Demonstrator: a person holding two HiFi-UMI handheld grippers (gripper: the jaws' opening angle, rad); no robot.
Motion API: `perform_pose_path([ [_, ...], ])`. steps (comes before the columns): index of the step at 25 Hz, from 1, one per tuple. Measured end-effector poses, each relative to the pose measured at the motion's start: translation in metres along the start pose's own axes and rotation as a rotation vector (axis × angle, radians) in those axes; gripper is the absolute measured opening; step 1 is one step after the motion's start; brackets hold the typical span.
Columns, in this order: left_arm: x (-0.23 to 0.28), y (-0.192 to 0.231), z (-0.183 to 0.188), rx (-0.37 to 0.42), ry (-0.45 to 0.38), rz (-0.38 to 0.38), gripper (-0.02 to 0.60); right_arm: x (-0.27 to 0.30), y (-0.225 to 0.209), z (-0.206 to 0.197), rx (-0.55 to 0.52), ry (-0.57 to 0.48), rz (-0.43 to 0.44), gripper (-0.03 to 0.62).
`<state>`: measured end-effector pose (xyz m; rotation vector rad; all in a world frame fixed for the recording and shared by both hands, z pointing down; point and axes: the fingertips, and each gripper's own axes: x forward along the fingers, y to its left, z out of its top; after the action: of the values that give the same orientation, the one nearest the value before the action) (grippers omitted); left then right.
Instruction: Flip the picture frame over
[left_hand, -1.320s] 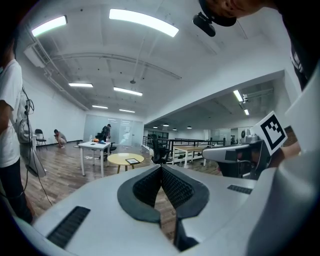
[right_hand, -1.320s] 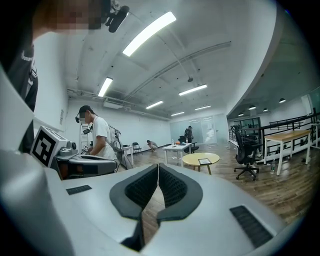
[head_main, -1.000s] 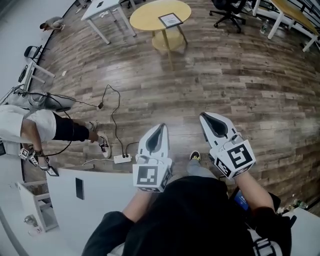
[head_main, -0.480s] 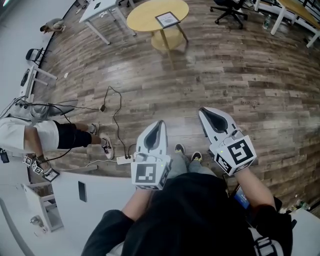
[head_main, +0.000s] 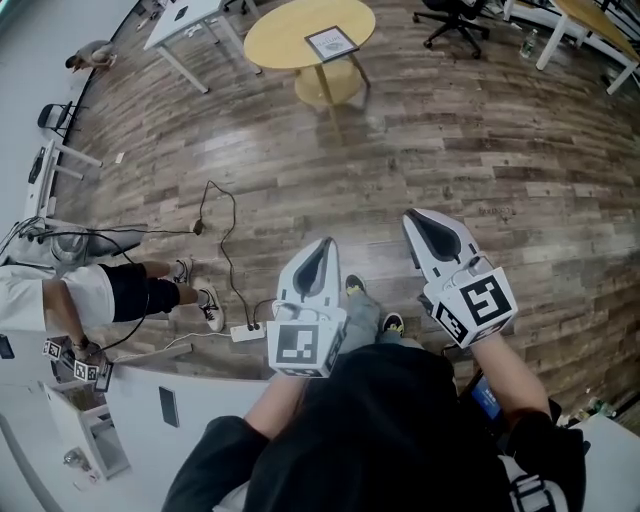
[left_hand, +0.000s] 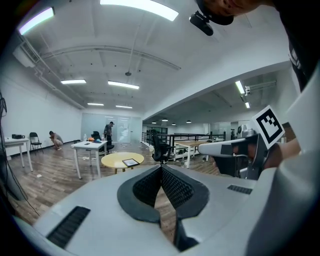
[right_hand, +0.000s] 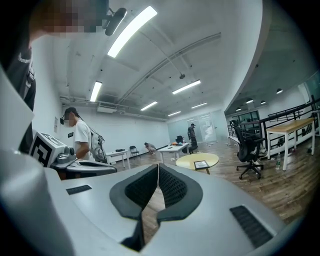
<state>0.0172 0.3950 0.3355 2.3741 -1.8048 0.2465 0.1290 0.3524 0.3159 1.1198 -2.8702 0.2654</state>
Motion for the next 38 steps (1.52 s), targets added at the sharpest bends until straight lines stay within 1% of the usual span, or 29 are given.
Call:
perform_pose_path([
  [5,0.034,0.05,0.009,-0.02,-0.023,-0.019,0.023,0.066,-0.003,0.012,-0.032,0.003,0.018,0.02],
  [10,0.058,0.1,0.012,-0.031,-0.03,-0.014,0.023,0.124,0.004,0.019,-0.053,0.015,0.039,0.02],
  [15,0.077,0.134,0.014,-0.045,-0.04,-0.015,0.023,0.163,0.003,0.021,-0.076,0.025,0.044,0.02],
  [19,0.091,0.15,0.014,-0.05,-0.038,-0.029,0.023,0.182,-0.003,0.024,-0.078,0.022,0.026,0.02],
  [28,0.117,0.167,0.017,-0.061,-0.025,-0.034,0.023,0.205,-0.027,0.025,-0.068,0.033,0.001,0.02],
  [34,0.162,0.178,0.03,-0.082,-0.024,-0.011,0.023,0.233,-0.068,0.03,-0.053,0.039,0.003,0.02],
  [38,0.201,0.178,0.039,-0.061,-0.025,-0.01,0.023,0.253,-0.102,0.035,-0.046,0.034,0.017,0.02],
])
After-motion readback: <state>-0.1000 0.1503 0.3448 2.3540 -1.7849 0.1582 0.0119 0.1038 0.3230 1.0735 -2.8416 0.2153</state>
